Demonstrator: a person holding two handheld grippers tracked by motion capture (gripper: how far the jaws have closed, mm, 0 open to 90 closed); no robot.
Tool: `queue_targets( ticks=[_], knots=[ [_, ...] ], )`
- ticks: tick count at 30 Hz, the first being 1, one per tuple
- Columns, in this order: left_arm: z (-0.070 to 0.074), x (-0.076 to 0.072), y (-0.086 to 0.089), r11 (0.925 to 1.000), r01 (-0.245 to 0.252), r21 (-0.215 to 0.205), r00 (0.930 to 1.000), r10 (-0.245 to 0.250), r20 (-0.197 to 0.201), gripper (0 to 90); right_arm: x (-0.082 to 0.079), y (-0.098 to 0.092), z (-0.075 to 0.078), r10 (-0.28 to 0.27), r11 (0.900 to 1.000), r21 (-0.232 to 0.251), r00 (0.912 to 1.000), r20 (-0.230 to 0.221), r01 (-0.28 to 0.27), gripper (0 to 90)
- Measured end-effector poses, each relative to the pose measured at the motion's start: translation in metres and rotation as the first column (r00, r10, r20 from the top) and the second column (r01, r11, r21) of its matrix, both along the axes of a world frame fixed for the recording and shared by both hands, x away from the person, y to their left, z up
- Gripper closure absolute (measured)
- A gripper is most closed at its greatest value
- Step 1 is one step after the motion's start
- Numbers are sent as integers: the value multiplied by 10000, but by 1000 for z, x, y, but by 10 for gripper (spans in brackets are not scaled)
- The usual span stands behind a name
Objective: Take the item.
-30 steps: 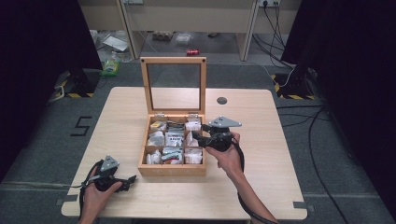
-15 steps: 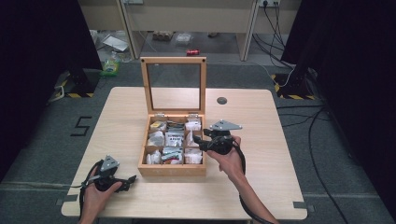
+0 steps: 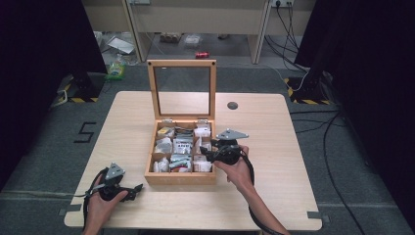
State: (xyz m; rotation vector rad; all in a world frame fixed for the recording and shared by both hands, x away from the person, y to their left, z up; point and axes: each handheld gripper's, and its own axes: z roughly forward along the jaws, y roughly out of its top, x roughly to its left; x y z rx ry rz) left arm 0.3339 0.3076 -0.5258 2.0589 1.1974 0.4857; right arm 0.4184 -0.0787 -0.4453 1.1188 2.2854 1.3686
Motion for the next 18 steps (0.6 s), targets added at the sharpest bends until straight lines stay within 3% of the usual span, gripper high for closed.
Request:
queue_targets(
  ticks=[14, 18],
  knots=[
    [0, 0, 0, 10000, -17, -8, 10000, 17, -5, 0, 5, 6, -5, -168, 9999, 15, 9993, -330, 169, 484],
    [0, 0, 0, 10000, -21, -15, 10000, 21, -2, 0, 9, 13, -3, -162, 9997, -194, 9995, -273, 157, 506]
  ],
)
